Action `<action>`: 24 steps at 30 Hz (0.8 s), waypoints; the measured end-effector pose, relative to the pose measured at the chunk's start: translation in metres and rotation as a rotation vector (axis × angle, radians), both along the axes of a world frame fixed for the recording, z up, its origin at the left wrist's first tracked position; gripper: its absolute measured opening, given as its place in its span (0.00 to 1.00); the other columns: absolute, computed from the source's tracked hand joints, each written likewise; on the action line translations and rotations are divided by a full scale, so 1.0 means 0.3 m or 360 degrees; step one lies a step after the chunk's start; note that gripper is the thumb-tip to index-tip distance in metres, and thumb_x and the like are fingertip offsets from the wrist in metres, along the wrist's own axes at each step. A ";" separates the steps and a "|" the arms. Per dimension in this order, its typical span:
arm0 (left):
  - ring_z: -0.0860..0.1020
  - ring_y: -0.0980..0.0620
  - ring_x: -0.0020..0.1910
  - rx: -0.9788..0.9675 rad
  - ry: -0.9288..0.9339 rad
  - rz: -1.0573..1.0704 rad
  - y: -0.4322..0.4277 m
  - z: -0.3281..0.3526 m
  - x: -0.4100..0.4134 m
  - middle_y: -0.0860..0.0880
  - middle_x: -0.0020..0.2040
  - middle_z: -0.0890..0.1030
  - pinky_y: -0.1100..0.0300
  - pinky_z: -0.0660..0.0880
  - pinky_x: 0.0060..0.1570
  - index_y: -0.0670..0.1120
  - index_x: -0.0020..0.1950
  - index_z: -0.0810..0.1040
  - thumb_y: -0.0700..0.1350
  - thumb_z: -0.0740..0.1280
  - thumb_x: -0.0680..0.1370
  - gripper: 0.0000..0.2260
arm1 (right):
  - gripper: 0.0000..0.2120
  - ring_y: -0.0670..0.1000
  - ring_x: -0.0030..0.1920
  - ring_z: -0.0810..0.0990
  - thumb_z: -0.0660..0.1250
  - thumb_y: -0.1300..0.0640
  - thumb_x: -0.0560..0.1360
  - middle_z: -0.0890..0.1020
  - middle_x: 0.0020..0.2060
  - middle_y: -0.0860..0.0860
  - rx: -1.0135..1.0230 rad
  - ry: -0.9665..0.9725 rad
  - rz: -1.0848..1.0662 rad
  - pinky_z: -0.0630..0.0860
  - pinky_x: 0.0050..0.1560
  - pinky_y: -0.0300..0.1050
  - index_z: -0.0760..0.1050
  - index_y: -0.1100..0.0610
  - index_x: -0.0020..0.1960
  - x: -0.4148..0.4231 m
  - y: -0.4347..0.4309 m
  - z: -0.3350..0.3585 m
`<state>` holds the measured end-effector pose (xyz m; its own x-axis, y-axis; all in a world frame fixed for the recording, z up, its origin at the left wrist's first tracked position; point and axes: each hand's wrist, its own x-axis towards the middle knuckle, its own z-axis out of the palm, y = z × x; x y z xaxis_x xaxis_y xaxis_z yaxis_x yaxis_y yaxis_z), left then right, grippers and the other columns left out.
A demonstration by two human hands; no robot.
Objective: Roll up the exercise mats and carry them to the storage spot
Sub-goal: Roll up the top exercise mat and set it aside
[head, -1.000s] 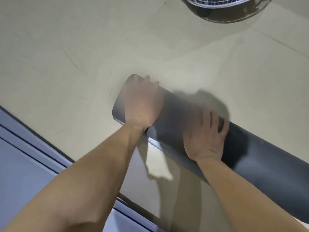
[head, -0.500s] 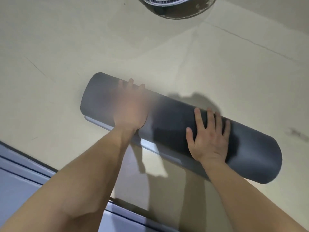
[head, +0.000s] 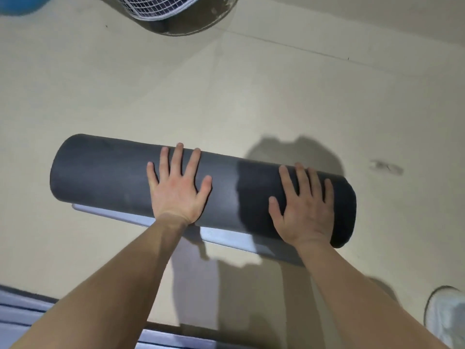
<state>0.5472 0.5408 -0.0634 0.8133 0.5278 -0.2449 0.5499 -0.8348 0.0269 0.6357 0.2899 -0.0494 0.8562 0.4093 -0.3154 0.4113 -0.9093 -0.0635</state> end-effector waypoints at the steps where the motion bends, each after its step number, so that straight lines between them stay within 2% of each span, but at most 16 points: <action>1: 0.44 0.44 0.82 -0.0002 0.0022 0.0020 -0.002 0.012 0.008 0.50 0.84 0.52 0.37 0.42 0.77 0.58 0.82 0.55 0.64 0.45 0.80 0.30 | 0.34 0.61 0.78 0.62 0.51 0.38 0.77 0.64 0.79 0.56 0.0021 0.0030 -0.0001 0.52 0.77 0.65 0.61 0.49 0.80 0.008 0.008 -0.016; 3: 0.46 0.44 0.82 -0.0083 0.0014 -0.0022 -0.038 0.035 0.043 0.50 0.84 0.54 0.37 0.41 0.77 0.56 0.82 0.57 0.63 0.46 0.80 0.31 | 0.35 0.60 0.79 0.59 0.49 0.36 0.77 0.62 0.80 0.54 0.0030 0.0065 0.0033 0.49 0.77 0.64 0.58 0.48 0.81 0.021 0.011 -0.032; 5: 0.47 0.44 0.82 -0.0168 -0.0031 -0.0221 -0.114 0.041 0.075 0.51 0.84 0.55 0.37 0.41 0.78 0.57 0.82 0.56 0.64 0.46 0.80 0.30 | 0.36 0.58 0.80 0.54 0.45 0.34 0.76 0.57 0.81 0.53 0.0026 0.0111 0.0070 0.46 0.78 0.62 0.54 0.46 0.82 0.035 -0.006 -0.029; 7: 0.47 0.44 0.82 -0.0098 0.0017 -0.0364 -0.159 0.018 0.101 0.52 0.84 0.53 0.38 0.42 0.78 0.60 0.82 0.52 0.66 0.44 0.81 0.30 | 0.38 0.57 0.81 0.49 0.42 0.33 0.75 0.53 0.83 0.52 0.0067 0.0177 0.0090 0.41 0.78 0.61 0.49 0.45 0.83 0.055 -0.020 -0.014; 10: 0.46 0.43 0.82 -0.0076 0.0076 -0.0369 -0.151 -0.004 0.107 0.51 0.84 0.53 0.39 0.42 0.78 0.60 0.82 0.52 0.66 0.43 0.81 0.30 | 0.38 0.57 0.82 0.46 0.40 0.33 0.75 0.50 0.83 0.53 0.0121 0.0192 0.0170 0.36 0.78 0.60 0.47 0.44 0.83 0.050 -0.040 0.003; 14: 0.44 0.44 0.82 -0.0131 0.0096 -0.0380 -0.146 0.013 0.123 0.51 0.84 0.51 0.40 0.39 0.78 0.60 0.83 0.50 0.66 0.43 0.82 0.29 | 0.40 0.59 0.82 0.42 0.35 0.26 0.74 0.43 0.83 0.53 -0.0065 0.0242 0.0238 0.38 0.79 0.63 0.35 0.41 0.82 0.066 -0.027 0.014; 16: 0.43 0.46 0.83 -0.0237 0.0089 -0.0482 -0.125 0.040 0.124 0.51 0.84 0.49 0.42 0.38 0.79 0.59 0.83 0.48 0.67 0.46 0.82 0.31 | 0.49 0.61 0.81 0.40 0.43 0.18 0.68 0.38 0.82 0.52 -0.0126 0.0323 0.0363 0.40 0.77 0.68 0.30 0.40 0.80 0.079 -0.013 0.037; 18: 0.41 0.48 0.83 -0.0321 0.0037 -0.0572 -0.066 0.075 0.060 0.51 0.84 0.48 0.45 0.36 0.79 0.56 0.84 0.46 0.69 0.52 0.80 0.36 | 0.56 0.64 0.80 0.37 0.53 0.16 0.64 0.33 0.81 0.53 -0.0219 0.0348 0.0591 0.43 0.75 0.74 0.25 0.38 0.77 0.072 0.005 0.058; 19: 0.40 0.47 0.82 -0.0307 0.0026 -0.0519 -0.033 0.085 0.000 0.51 0.84 0.46 0.45 0.36 0.78 0.56 0.84 0.45 0.72 0.54 0.78 0.39 | 0.57 0.65 0.80 0.36 0.55 0.16 0.64 0.31 0.80 0.54 -0.0246 0.0327 0.0660 0.44 0.74 0.76 0.23 0.37 0.76 0.061 0.017 0.062; 21: 0.35 0.44 0.81 -0.0172 0.0076 -0.0193 0.028 0.082 -0.140 0.52 0.84 0.38 0.36 0.37 0.76 0.59 0.83 0.39 0.78 0.53 0.74 0.45 | 0.56 0.67 0.80 0.38 0.55 0.16 0.64 0.32 0.80 0.55 -0.0236 0.0243 0.0676 0.46 0.73 0.77 0.24 0.35 0.76 0.034 0.050 0.049; 22: 0.33 0.41 0.80 -0.0120 0.0124 -0.0039 0.050 0.072 -0.195 0.52 0.83 0.34 0.31 0.39 0.74 0.59 0.82 0.36 0.80 0.51 0.72 0.47 | 0.56 0.68 0.80 0.40 0.54 0.15 0.63 0.34 0.80 0.56 -0.0206 0.0187 0.0657 0.47 0.73 0.77 0.26 0.35 0.76 0.023 0.068 0.041; 24: 0.30 0.37 0.79 -0.0086 0.0205 0.0058 0.078 0.049 -0.231 0.50 0.81 0.30 0.25 0.43 0.71 0.60 0.81 0.33 0.82 0.47 0.69 0.48 | 0.56 0.67 0.79 0.44 0.54 0.15 0.62 0.39 0.81 0.56 -0.0155 0.0082 0.0634 0.49 0.72 0.78 0.30 0.34 0.78 0.014 0.097 0.025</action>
<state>0.4780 0.5642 -0.0488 0.7539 0.5395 -0.3750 0.5814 -0.8136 -0.0015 0.6400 0.3189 -0.0419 0.6189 0.6717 -0.4073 0.7309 -0.6823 -0.0146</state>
